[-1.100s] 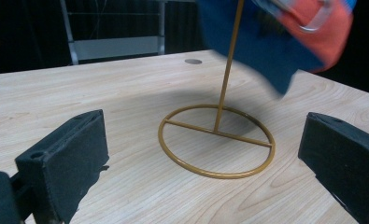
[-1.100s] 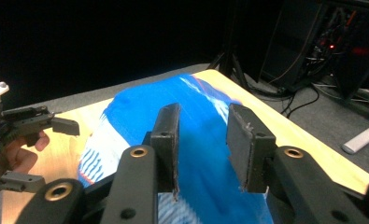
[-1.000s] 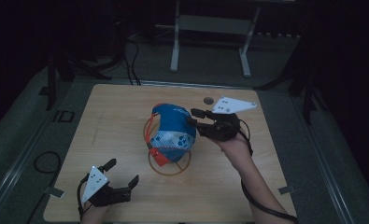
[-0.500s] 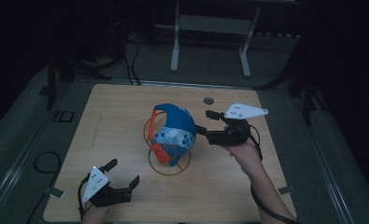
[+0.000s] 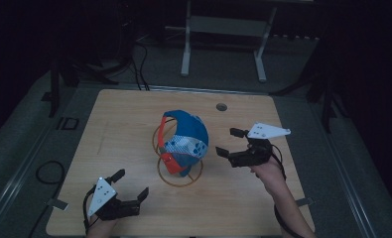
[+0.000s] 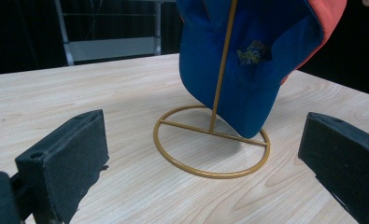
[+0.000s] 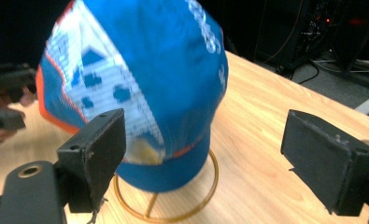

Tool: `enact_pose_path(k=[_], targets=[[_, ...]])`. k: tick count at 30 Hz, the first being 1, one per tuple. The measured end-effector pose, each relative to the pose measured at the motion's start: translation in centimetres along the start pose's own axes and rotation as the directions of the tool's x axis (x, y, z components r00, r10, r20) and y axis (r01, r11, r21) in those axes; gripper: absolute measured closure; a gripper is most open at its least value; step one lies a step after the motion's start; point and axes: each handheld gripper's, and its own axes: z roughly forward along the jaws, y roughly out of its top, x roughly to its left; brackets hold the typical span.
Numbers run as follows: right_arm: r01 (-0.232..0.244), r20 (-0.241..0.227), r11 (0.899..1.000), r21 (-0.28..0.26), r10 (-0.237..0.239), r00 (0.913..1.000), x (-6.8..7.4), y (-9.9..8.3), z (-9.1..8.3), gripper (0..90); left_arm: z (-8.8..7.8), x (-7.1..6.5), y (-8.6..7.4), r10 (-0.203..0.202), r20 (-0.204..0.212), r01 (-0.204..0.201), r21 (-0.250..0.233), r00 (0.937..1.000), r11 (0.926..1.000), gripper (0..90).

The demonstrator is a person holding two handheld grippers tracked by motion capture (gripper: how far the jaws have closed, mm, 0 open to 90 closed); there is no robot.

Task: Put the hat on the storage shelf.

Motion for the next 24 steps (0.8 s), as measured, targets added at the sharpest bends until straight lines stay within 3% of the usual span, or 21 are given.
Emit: enact_pose_path(k=[20,24], targets=[[-0.016,-0.045,0.996,0.085,0.02,0.9988,-0.7,-8.7,0.0,13.8,0.5,-0.2,-0.5,0.008,0.017,-0.008,0.011,0.9998,0.9999,1.8],[-0.019,-0.045,0.995,0.103,0.023,0.9987,-0.8,-10.2,-0.1,13.8,0.7,-0.3,-0.7,0.025,0.021,-0.026,0.027,0.9995,0.9993,1.8]])
